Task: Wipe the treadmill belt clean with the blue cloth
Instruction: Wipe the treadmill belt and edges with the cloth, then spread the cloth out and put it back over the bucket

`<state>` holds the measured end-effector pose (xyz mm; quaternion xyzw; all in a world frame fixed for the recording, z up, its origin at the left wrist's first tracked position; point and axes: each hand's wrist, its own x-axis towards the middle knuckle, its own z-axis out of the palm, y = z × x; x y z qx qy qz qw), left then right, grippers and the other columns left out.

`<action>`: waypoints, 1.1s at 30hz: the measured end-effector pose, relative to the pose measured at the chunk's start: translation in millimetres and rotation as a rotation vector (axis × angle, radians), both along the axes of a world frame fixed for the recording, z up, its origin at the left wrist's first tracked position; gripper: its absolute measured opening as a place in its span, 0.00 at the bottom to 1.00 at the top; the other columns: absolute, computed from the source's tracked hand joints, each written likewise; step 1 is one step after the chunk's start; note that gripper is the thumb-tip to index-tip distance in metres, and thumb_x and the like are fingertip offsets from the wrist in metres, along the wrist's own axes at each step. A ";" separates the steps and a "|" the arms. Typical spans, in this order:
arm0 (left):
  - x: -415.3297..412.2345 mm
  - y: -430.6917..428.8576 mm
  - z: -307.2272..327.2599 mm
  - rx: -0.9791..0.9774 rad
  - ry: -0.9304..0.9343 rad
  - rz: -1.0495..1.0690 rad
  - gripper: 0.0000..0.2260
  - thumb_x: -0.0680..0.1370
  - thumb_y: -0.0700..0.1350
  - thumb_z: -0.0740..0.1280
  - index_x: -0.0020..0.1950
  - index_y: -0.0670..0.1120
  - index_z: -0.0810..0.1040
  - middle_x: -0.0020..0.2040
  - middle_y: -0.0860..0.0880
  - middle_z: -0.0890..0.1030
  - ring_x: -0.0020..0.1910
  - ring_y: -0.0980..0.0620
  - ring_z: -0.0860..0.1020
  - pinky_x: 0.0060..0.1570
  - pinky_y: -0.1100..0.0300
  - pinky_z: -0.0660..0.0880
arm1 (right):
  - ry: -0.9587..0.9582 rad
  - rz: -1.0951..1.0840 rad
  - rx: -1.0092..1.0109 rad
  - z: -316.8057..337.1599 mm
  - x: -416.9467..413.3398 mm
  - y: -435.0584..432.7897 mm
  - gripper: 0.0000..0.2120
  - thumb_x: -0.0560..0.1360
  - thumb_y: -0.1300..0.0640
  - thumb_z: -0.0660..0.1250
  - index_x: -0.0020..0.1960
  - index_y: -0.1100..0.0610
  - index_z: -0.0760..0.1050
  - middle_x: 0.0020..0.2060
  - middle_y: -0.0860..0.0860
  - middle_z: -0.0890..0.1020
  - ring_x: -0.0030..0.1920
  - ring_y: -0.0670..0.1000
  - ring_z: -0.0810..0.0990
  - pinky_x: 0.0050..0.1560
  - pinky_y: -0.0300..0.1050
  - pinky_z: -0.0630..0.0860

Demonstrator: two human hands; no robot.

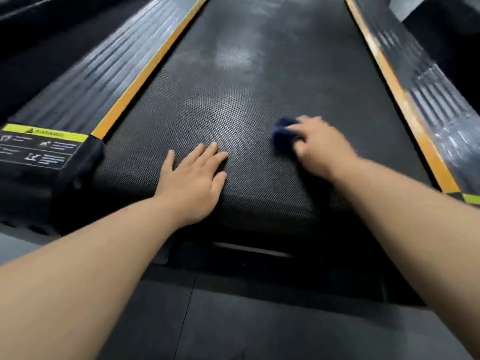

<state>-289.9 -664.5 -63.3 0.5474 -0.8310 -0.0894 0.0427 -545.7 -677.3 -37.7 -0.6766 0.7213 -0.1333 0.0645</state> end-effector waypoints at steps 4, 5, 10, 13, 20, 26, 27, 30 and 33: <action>0.7 -0.4 -3.6 -0.026 0.010 0.006 0.21 0.81 0.56 0.47 0.75 0.60 0.53 0.77 0.60 0.48 0.76 0.60 0.44 0.73 0.44 0.38 | 0.018 -0.011 0.106 11.8 4.4 -0.9 0.14 0.78 0.57 0.58 0.62 0.53 0.75 0.64 0.53 0.75 0.64 0.58 0.71 0.61 0.46 0.66; 0.5 -1.2 -1.3 -0.002 0.001 0.003 0.21 0.81 0.56 0.47 0.75 0.61 0.53 0.77 0.60 0.48 0.76 0.60 0.44 0.73 0.45 0.38 | -0.041 0.121 0.106 12.6 18.5 7.5 0.13 0.78 0.55 0.59 0.61 0.51 0.75 0.62 0.50 0.77 0.62 0.55 0.73 0.60 0.43 0.66; 6.8 3.5 35.6 0.262 0.721 0.237 0.14 0.79 0.56 0.61 0.64 0.59 0.74 0.65 0.55 0.76 0.67 0.55 0.70 0.70 0.53 0.61 | -1.025 0.158 0.082 29.6 67.6 29.1 0.09 0.80 0.55 0.59 0.51 0.54 0.77 0.41 0.51 0.83 0.39 0.48 0.81 0.43 0.43 0.78; 14.9 21.5 56.8 0.448 1.179 0.243 0.12 0.76 0.56 0.65 0.55 0.53 0.79 0.54 0.51 0.83 0.54 0.53 0.81 0.57 0.53 0.75 | -1.379 0.179 0.178 42.0 96.1 30.1 0.09 0.80 0.53 0.60 0.50 0.55 0.78 0.43 0.54 0.84 0.42 0.53 0.83 0.46 0.51 0.81; 68.8 52.9 55.1 0.314 1.328 0.537 0.06 0.76 0.43 0.68 0.53 0.46 0.79 0.48 0.48 0.84 0.48 0.49 0.83 0.50 0.52 0.79 | -1.174 0.335 0.278 54.2 166.6 35.0 0.12 0.80 0.51 0.61 0.44 0.54 0.81 0.41 0.52 0.85 0.40 0.49 0.83 0.45 0.48 0.81; 135.4 115.4 53.5 0.199 1.481 0.820 0.08 0.82 0.41 0.55 0.50 0.51 0.72 0.44 0.47 0.79 0.41 0.45 0.78 0.45 0.44 0.77 | -1.253 0.429 0.705 41.8 225.3 50.9 0.04 0.72 0.58 0.68 0.46 0.55 0.79 0.38 0.50 0.82 0.35 0.47 0.77 0.36 0.39 0.70; 145.6 128.1 55.9 0.181 1.528 0.863 0.11 0.81 0.38 0.53 0.51 0.50 0.72 0.47 0.45 0.78 0.44 0.44 0.77 0.49 0.42 0.76 | -1.259 0.441 0.817 38.6 236.3 56.3 0.05 0.69 0.55 0.69 0.45 0.54 0.79 0.37 0.49 0.82 0.36 0.48 0.77 0.38 0.40 0.70; 181.7 170.7 62.5 0.160 1.669 0.949 0.14 0.79 0.37 0.52 0.50 0.49 0.75 0.48 0.44 0.79 0.47 0.43 0.77 0.51 0.43 0.77 | -1.304 0.511 0.906 30.8 272.0 74.0 0.09 0.73 0.57 0.67 0.52 0.57 0.80 0.45 0.53 0.82 0.44 0.51 0.79 0.46 0.44 0.73; 216.5 219.9 69.5 0.254 1.688 0.917 0.10 0.76 0.46 0.55 0.42 0.48 0.75 0.43 0.46 0.80 0.46 0.44 0.77 0.50 0.50 0.74 | -1.317 0.614 0.839 31.2 311.8 96.8 0.10 0.77 0.62 0.62 0.57 0.57 0.77 0.51 0.56 0.82 0.53 0.56 0.80 0.53 0.52 0.76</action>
